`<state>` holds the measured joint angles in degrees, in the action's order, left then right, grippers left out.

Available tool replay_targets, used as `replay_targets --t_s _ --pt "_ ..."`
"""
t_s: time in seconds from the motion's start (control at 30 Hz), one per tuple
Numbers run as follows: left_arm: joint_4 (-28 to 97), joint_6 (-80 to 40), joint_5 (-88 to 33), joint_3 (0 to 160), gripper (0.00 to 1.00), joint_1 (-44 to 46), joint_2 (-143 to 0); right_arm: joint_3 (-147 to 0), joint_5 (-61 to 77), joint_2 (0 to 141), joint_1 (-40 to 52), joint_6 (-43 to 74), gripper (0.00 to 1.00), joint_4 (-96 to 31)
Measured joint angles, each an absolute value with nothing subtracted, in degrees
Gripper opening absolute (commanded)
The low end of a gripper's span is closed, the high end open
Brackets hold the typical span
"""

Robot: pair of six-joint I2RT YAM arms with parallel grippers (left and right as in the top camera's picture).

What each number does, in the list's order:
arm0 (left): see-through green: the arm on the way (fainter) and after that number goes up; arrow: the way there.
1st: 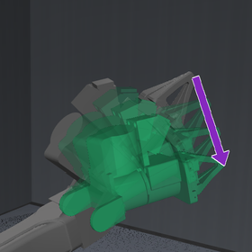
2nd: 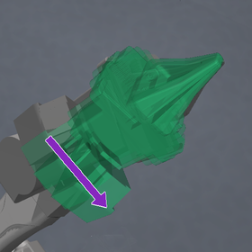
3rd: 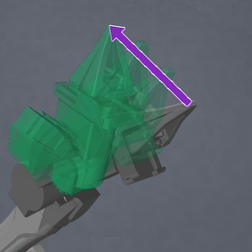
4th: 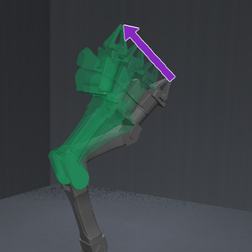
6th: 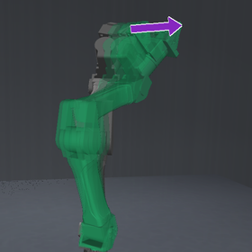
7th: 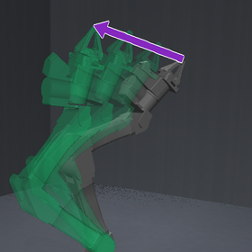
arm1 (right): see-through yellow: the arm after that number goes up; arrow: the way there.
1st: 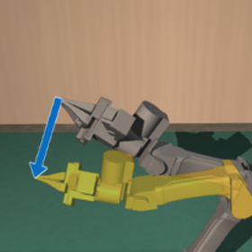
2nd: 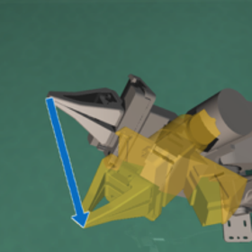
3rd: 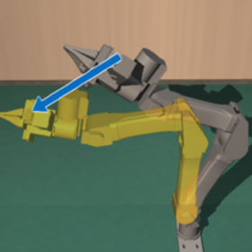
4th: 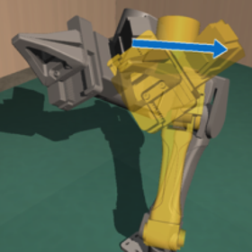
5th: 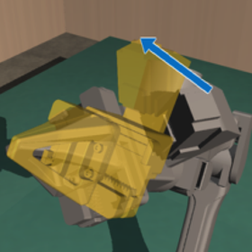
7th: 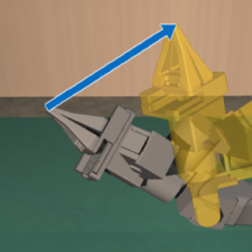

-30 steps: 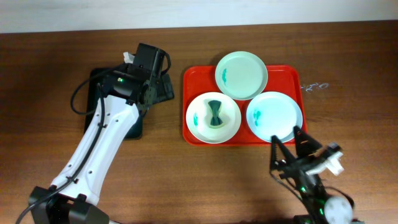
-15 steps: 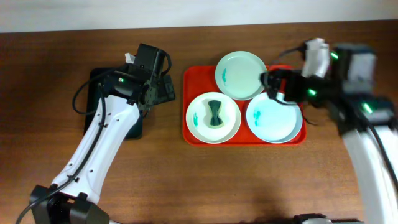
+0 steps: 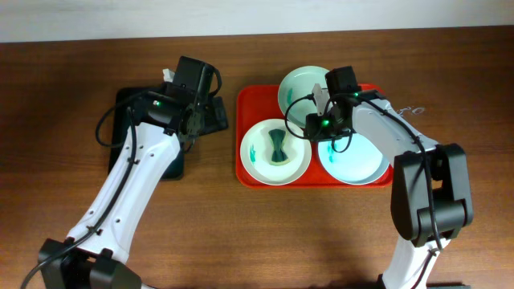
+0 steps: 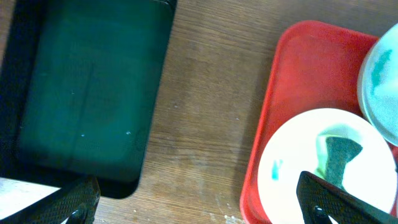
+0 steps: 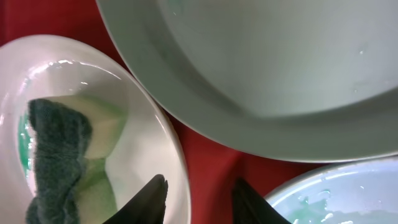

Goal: Clean dirty plates on tray and stack at the side
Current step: 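Reach the right gripper in and grasp the white plate's rim, then scrub the white plate with the sponge while the right gripper holds it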

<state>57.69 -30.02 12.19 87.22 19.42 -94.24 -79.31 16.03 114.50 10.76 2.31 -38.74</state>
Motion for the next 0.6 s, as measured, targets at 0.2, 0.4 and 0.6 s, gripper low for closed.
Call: replay_targets --t_s 0.2,0.4,0.6 --pt "57.8 -30.0 8.8 87.2 0.72 19.4 -94.2 -79.1 17.7 117.3 10.9 0.9 0.33 -39.3" --pt "57.9 -29.9 3.0 87.2 0.65 19.6 -95.4 -79.0 19.5 117.6 10.9 2.9 0.17 -43.5" --pt "48.1 -22.7 -12.3 87.2 0.51 25.0 -111.1 -78.7 21.7 117.8 10.9 4.6 0.15 -43.4"
